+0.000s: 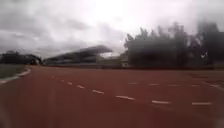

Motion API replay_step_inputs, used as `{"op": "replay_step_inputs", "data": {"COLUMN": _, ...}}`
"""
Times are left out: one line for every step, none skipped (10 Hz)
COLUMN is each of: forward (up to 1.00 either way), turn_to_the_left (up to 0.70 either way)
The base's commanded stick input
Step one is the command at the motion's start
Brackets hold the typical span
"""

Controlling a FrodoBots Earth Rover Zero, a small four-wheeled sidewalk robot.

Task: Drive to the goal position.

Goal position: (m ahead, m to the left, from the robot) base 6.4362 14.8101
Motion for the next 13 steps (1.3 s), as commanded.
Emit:
{"op": "replay_step_inputs", "data": {"forward": 0.70, "turn_to_the_left": 0.00}}
{"op": "replay_step_inputs", "data": {"forward": 0.70, "turn_to_the_left": 0.00}}
{"op": "replay_step_inputs", "data": {"forward": 0.70, "turn_to_the_left": 0.00}}
{"op": "replay_step_inputs", "data": {"forward": 0.70, "turn_to_the_left": 0.00}}
{"op": "replay_step_inputs", "data": {"forward": 0.70, "turn_to_the_left": 0.00}}
{"op": "replay_step_inputs", "data": {"forward": 0.70, "turn_to_the_left": 0.00}}
{"op": "replay_step_inputs", "data": {"forward": 0.70, "turn_to_the_left": 0.00}}
{"op": "replay_step_inputs", "data": {"forward": 0.70, "turn_to_the_left": 0.00}}
{"op": "replay_step_inputs", "data": {"forward": 0.70, "turn_to_the_left": 0.00}}
{"op": "replay_step_inputs", "data": {"forward": 0.70, "turn_to_the_left": 0.00}}
{"op": "replay_step_inputs", "data": {"forward": 0.70, "turn_to_the_left": 0.00}}
{"op": "replay_step_inputs", "data": {"forward": 0.70, "turn_to_the_left": 0.00}}
{"op": "replay_step_inputs", "data": {"forward": 0.70, "turn_to_the_left": 0.00}}
